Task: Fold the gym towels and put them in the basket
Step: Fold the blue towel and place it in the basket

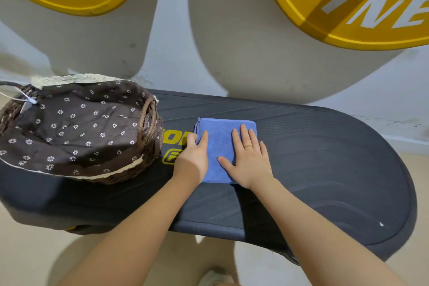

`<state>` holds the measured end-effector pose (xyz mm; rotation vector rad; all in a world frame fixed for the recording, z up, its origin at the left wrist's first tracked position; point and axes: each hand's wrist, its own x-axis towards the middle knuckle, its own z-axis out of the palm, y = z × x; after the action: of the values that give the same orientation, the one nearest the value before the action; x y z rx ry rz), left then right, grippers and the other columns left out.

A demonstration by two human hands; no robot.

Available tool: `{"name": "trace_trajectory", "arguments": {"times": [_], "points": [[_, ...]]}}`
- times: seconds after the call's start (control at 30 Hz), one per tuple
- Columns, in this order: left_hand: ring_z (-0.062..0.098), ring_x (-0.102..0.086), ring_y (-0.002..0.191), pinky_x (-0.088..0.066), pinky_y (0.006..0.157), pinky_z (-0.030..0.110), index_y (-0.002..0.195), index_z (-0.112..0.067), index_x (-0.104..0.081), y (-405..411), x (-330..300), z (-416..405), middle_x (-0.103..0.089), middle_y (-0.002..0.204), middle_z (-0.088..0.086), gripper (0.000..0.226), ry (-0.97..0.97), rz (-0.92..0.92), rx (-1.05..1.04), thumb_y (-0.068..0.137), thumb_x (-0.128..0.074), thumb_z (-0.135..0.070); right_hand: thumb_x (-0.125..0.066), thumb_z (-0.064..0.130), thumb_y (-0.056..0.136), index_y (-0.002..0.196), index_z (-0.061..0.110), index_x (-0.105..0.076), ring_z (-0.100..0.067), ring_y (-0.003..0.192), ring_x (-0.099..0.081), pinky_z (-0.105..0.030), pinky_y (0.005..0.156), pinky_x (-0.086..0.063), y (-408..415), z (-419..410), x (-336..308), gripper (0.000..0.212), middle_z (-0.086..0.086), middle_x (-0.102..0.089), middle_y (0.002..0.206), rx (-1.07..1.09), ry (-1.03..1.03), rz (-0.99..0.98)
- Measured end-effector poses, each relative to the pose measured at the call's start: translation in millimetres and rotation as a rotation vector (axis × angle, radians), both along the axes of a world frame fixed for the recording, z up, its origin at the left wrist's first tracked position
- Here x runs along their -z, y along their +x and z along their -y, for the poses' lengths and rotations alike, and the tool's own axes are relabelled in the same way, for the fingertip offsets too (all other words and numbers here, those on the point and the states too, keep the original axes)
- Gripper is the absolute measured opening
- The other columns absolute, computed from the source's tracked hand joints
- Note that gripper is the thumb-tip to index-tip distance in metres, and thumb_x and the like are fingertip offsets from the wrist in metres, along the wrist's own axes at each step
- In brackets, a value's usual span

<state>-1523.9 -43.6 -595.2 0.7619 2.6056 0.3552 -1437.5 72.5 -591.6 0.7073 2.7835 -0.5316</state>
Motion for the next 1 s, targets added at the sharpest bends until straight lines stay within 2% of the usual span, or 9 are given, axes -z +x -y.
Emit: {"name": "trace_trajectory", "arguments": {"times": [0.1, 0.23, 0.4, 0.47, 0.53, 0.63, 0.8, 0.9, 1.0], "points": [[0.025, -0.049, 0.117, -0.045, 0.073, 0.031, 0.148, -0.015, -0.006, 0.7, 0.1, -0.1, -0.013, 0.147, 0.013, 0.062, -0.039, -0.042, 0.009, 0.095, -0.037, -0.010, -0.031, 0.066, 0.087, 0.149, 0.026, 0.009, -0.020, 0.145, 0.017, -0.044, 0.117, 0.000, 1.5, 3.6, -0.3, 0.083, -0.002, 0.021, 0.156, 0.016, 0.047, 0.049], [0.025, -0.058, 0.097, -0.037, 0.064, 0.030, 0.148, -0.016, -0.005, -2.7, -6.5, 0.6, 0.009, 0.157, -0.001, 0.060, -0.097, -0.055, 0.032, 0.096, -0.034, -0.015, -0.032, 0.075, 0.080, 0.147, 0.036, 0.011, -0.021, 0.145, 0.020, -0.051, 0.116, -0.001, -1.6, 0.0, -4.3, 0.088, -0.003, 0.025, 0.155, 0.031, 0.107, 0.133], [0.027, -0.059, 0.092, -0.035, 0.062, 0.030, 0.148, -0.018, -0.006, -4.9, -14.0, -1.4, 0.025, 0.154, -0.002, 0.062, -0.082, -0.016, 0.010, 0.094, -0.036, -0.012, -0.045, 0.073, 0.076, 0.147, 0.035, 0.013, -0.021, 0.144, 0.020, -0.050, 0.116, -0.001, -6.0, -1.6, -8.5, 0.099, -0.003, 0.030, 0.153, 0.087, -0.065, 0.139], [0.028, -0.053, 0.099, -0.038, 0.069, 0.032, 0.148, -0.023, -0.006, -1.0, -20.9, 1.3, 0.029, 0.152, 0.003, 0.066, -0.052, -0.004, -0.045, 0.092, -0.038, -0.010, -0.052, 0.057, 0.083, 0.149, 0.028, -0.001, -0.022, 0.146, 0.011, -0.045, 0.117, -0.008, 0.4, -4.2, -14.0, 0.088, -0.005, 0.020, 0.156, 0.102, -0.149, 0.037], [0.029, -0.036, 0.125, -0.037, 0.091, 0.036, 0.147, -0.021, -0.008, -0.8, -27.5, 4.7, 0.028, 0.152, 0.005, 0.066, -0.022, -0.125, -0.013, 0.091, -0.040, -0.013, -0.054, 0.036, 0.089, 0.147, 0.020, -0.021, -0.025, 0.144, -0.013, -0.039, 0.109, -0.028, 7.7, -9.8, -21.3, 0.068, -0.007, -0.001, 0.158, 0.177, -0.221, -0.079], [0.021, 0.000, 0.145, -0.009, 0.115, 0.034, 0.148, -0.014, -0.009, -1.4, -29.7, 6.4, 0.020, 0.155, 0.005, 0.059, -0.012, -0.244, 0.233, 0.096, -0.036, -0.023, -0.052, 0.024, 0.091, 0.138, 0.015, -0.033, -0.027, 0.121, -0.047, -0.035, 0.089, -0.043, 13.5, -13.8, -28.1, 0.052, -0.008, -0.033, 0.143, 0.332, -0.275, -0.134], [0.015, 0.006, 0.145, 0.001, 0.117, 0.028, 0.148, -0.019, 0.001, -1.2, -16.2, 2.3, 0.013, 0.157, 0.000, 0.059, -0.128, -0.072, 0.541, 0.100, -0.030, -0.032, -0.056, 0.019, 0.088, 0.133, 0.007, -0.034, -0.031, 0.121, -0.047, -0.040, 0.094, -0.041, 8.5, -5.5, -24.1, 0.051, -0.013, -0.040, 0.135, 0.530, -0.427, -0.178], [0.014, 0.013, 0.144, 0.006, 0.117, 0.029, 0.147, -0.026, 0.008, -3.4, -10.0, 4.4, 0.020, 0.155, -0.002, 0.065, -0.154, -0.077, 0.545, 0.097, -0.028, -0.047, -0.058, 0.018, 0.086, 0.131, 0.007, -0.037, -0.025, 0.105, -0.053, -0.035, 0.082, -0.045, 8.6, -3.5, -20.6, 0.050, -0.009, -0.050, 0.125, 0.612, -0.508, -0.235], [0.015, 0.018, 0.143, 0.009, 0.116, 0.030, 0.146, -0.027, 0.012, -3.5, -5.6, 5.2, 0.024, 0.154, 0.000, 0.071, -0.168, -0.101, 0.576, 0.095, -0.029, -0.053, -0.061, 0.015, 0.084, 0.118, 0.007, -0.049, -0.019, 0.086, -0.058, -0.030, 0.065, -0.050, 9.7, -3.1, -24.5, 0.037, -0.005, -0.061, 0.109, 0.738, -0.837, -0.284]]}}
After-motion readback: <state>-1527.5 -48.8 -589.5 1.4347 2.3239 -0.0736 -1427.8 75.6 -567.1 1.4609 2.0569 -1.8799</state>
